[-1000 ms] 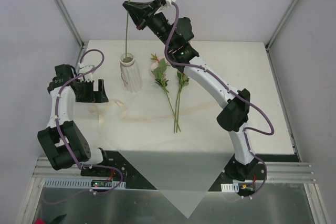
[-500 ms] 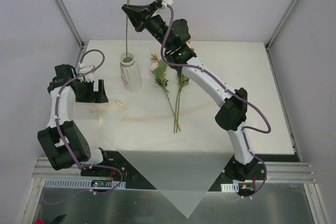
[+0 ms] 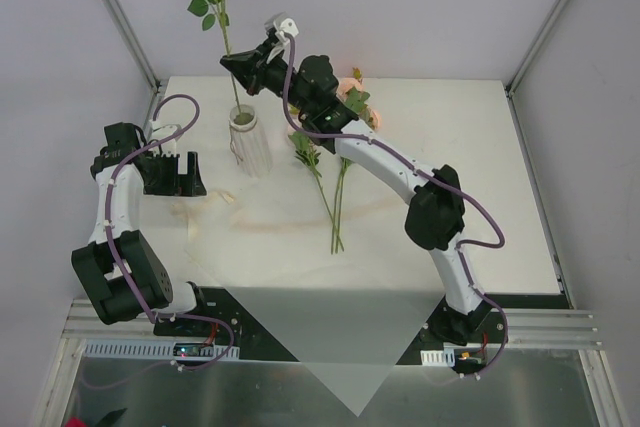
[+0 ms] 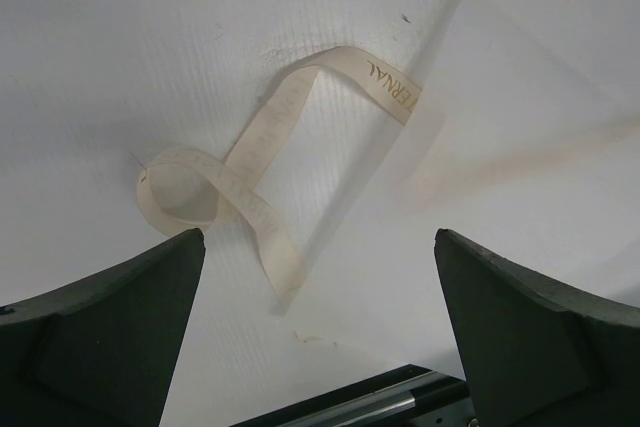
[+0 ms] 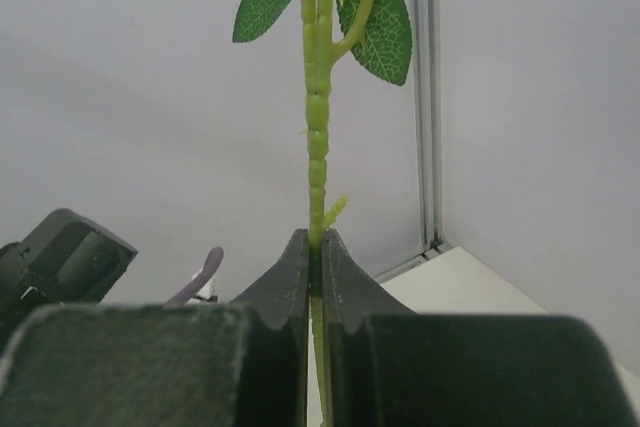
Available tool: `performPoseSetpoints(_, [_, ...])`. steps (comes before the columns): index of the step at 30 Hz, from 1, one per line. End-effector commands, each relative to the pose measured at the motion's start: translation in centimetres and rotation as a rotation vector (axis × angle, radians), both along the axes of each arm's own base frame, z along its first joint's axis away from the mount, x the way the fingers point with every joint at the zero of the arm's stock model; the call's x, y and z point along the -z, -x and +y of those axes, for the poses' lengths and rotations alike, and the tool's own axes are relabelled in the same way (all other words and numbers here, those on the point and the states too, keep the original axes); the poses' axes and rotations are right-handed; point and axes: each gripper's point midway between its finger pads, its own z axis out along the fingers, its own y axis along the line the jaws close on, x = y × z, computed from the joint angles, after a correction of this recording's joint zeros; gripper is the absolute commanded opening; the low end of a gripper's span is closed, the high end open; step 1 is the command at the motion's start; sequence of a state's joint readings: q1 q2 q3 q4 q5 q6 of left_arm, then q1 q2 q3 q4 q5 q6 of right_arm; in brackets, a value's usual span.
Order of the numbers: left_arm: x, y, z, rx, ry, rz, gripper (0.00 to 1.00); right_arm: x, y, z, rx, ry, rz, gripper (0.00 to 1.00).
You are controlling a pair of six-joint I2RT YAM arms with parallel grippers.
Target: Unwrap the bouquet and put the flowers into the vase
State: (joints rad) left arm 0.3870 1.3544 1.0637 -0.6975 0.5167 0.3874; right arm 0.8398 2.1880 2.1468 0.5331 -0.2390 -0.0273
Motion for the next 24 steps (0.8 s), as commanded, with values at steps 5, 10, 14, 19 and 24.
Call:
performPoseSetpoints(5, [-0.4,0.9,-0.8,0.033,0.016,-0.008,0.99,3.6,1.0,1.1,-0.062,0.096,0.070,0.24])
performPoseSetpoints(10, [-0.7,0.8,-0.8,0.030,0.016,-0.017,0.99,4.7,0.5,0.8,-0.037,0.147,0.093,0.45])
performPoseSetpoints(14, [-0.8,0.8,-0.8,0.029,0.016,-0.020,0.99,5.9,0.3,0.1,-0.025,0.191,0.128,0.57])
performPoseSetpoints(19, [-0.8,0.9,-0.7,0.029,0.008,-0.022,0.99,6.2,0.7,-2.9,0.041,0.224,0.141,0.67])
performPoseSetpoints(24, [-0.8,1.0,-0.8,0.031,0.010,-0.022,0.99,10.1,0.6,-8.2,0.127,0.288,0.236,0.73])
